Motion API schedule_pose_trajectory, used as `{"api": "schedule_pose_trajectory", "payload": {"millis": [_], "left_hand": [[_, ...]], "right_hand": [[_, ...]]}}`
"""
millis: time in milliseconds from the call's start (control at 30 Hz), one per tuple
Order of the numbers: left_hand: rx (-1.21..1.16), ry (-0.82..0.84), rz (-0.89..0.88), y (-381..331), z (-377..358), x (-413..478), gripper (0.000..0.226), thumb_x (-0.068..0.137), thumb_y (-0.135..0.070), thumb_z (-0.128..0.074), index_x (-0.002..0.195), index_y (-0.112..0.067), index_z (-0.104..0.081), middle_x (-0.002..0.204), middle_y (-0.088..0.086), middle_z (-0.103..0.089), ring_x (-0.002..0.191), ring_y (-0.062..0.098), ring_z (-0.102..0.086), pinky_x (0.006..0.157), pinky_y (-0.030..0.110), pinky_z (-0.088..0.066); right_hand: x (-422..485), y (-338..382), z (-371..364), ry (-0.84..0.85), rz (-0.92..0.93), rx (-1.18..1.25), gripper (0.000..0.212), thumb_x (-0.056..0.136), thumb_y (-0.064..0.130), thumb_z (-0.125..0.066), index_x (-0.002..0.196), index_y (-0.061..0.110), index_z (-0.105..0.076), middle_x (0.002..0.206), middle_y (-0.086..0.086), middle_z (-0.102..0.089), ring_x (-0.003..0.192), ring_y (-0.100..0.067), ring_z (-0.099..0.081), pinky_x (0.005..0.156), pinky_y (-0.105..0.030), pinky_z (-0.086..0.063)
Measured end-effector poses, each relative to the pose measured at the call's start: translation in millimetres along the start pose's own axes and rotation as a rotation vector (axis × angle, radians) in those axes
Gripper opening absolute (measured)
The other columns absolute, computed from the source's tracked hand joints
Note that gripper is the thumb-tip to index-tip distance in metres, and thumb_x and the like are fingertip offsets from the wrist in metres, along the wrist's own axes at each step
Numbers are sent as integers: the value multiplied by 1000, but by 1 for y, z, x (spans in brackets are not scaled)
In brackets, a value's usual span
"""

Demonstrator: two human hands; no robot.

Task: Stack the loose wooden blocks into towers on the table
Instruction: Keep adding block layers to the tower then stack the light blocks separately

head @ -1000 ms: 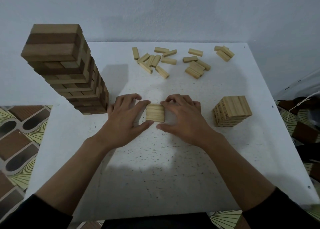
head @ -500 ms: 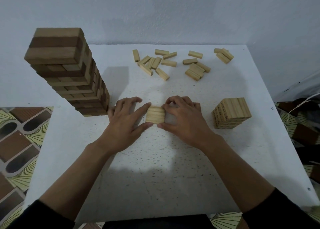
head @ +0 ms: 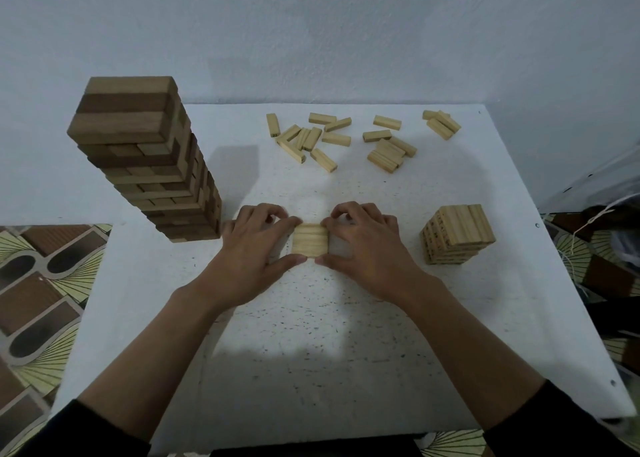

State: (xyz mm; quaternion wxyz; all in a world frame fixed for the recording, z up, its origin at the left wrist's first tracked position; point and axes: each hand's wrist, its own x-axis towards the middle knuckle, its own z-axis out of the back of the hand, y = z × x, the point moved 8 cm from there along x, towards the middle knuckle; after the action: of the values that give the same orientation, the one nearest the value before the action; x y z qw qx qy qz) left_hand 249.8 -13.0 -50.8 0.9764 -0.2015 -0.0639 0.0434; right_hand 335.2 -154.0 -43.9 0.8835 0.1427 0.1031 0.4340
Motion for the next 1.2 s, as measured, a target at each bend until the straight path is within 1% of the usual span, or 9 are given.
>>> {"api": "schedule_pose_trajectory", "payload": {"millis": [133, 333, 467, 667, 833, 933, 1033, 1100, 1200], "left_hand": [[-29, 9, 7, 3, 0, 1, 67, 84, -71, -43, 135, -30, -56, 127, -6, -47, 113, 14, -40, 90, 47, -40], [-41, 44, 10, 5, 0, 3, 72, 81, -73, -44, 137, -29, -56, 128, -6, -46, 114, 13, -40, 92, 46, -40], [-22, 96, -19, 3, 0, 3, 75, 83, -72, -41, 144, -29, -49, 132, -6, -43, 118, 13, -40, 92, 43, -37], [-22, 136, -51, 0, -1, 5, 66, 87, -67, -40, 139, -28, -49, 133, -8, -43, 120, 12, -40, 90, 39, -31], [-47, 127, -88, -5, 0, 6, 60, 86, -62, -51, 132, -24, -53, 127, -9, -47, 114, 11, -44, 88, 39, -39], [-207, 95, -100, -13, 10, 8, 57, 84, -57, -60, 130, -23, -55, 122, -13, -46, 106, 3, -47, 84, 27, -45], [-291, 68, -135, -30, 28, 11, 57, 84, -58, -59, 130, -24, -54, 121, -17, -44, 106, 3, -49, 79, 13, -42], [-303, 49, -160, -43, 43, 17, 56, 84, -59, -58, 129, -27, -53, 120, -18, -45, 106, 6, -50, 77, 9, -41], [-311, 15, -201, -64, 61, 29, 54, 84, -59, -59, 128, -28, -54, 119, -17, -50, 107, 9, -51, 82, 13, -40]], "right_hand": [[1, 0, 1, 12, -1, -7, 59, 87, 65, -58, 135, 31, -53, 136, 11, -39, 126, -16, -32, 99, -42, -29], [0, 2, 2, 34, 8, -44, 59, 89, 65, -56, 138, 31, -51, 138, 9, -38, 128, -17, -32, 100, -43, -29], [1, 6, 3, 81, 29, -105, 60, 92, 64, -53, 140, 28, -48, 140, 6, -36, 130, -20, -29, 101, -45, -31], [2, 11, 6, 118, 59, -146, 58, 94, 61, -50, 139, 25, -45, 142, 3, -36, 133, -23, -28, 102, -47, -32], [-2, 14, 9, 109, 119, -192, 57, 98, 60, -44, 140, 22, -43, 143, 3, -38, 133, -22, -30, 103, -49, -32], [-9, 15, 21, 69, 130, -118, 56, 99, 57, -44, 139, 19, -44, 140, 2, -38, 130, -20, -32, 104, -47, -33], [-18, 16, 44, 13, 140, -102, 58, 98, 59, -41, 139, 19, -44, 137, 3, -37, 129, -17, -32, 102, -42, -33], [-23, 15, 63, -33, 150, -94, 59, 96, 60, -39, 139, 19, -44, 135, 4, -37, 128, -15, -32, 101, -38, -32], [-32, 7, 92, -94, 157, -92, 61, 95, 63, -35, 138, 22, -46, 133, 8, -37, 127, -10, -30, 98, -32, -30]]}}
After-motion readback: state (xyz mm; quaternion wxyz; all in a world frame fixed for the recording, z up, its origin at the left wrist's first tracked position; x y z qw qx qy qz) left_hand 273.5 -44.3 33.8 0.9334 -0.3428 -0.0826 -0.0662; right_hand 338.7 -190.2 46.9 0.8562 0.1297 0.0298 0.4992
